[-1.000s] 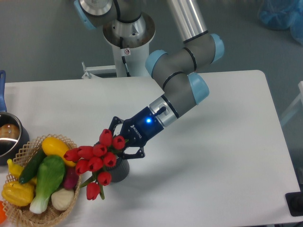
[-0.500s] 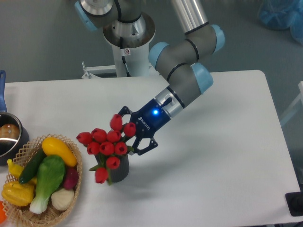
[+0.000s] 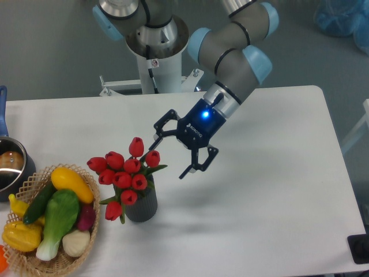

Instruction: Insert the flowers into the vase

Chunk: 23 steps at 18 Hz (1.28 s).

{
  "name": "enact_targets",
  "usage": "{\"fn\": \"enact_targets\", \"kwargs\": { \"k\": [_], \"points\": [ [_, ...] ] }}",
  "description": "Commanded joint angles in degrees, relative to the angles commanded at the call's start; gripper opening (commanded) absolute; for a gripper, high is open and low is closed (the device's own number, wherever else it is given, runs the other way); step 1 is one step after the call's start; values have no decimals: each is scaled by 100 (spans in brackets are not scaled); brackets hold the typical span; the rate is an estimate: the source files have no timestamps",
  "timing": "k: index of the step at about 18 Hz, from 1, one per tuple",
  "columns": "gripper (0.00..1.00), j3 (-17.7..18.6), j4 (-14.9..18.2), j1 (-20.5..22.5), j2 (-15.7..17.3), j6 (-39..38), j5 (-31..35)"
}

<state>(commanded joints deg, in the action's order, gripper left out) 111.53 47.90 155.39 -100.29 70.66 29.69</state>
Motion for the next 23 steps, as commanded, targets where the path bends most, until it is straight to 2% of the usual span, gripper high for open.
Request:
{"fn": "enact_targets", "kwargs": {
  "k": [2, 4, 6, 8, 11, 13, 16, 19, 21, 23],
  "points": [
    [100, 9, 9, 97, 307, 9, 666],
    [100, -17, 9, 158, 676, 9, 1614],
    [100, -79, 9, 229, 914, 9, 2389],
    [100, -114, 9, 377, 1003, 9, 2848],
    [100, -298, 17, 763, 916, 9, 3174],
    [100, -526, 18, 861, 548, 52, 3594],
    [100, -790, 44, 870, 266, 675, 4421],
    [100, -1071, 18, 1054, -287, 930, 4519],
    [100, -1274, -9, 1029, -753, 1229, 4633],
    [100, -1501, -35, 1011, -1061, 1353, 4949]
  ]
}}
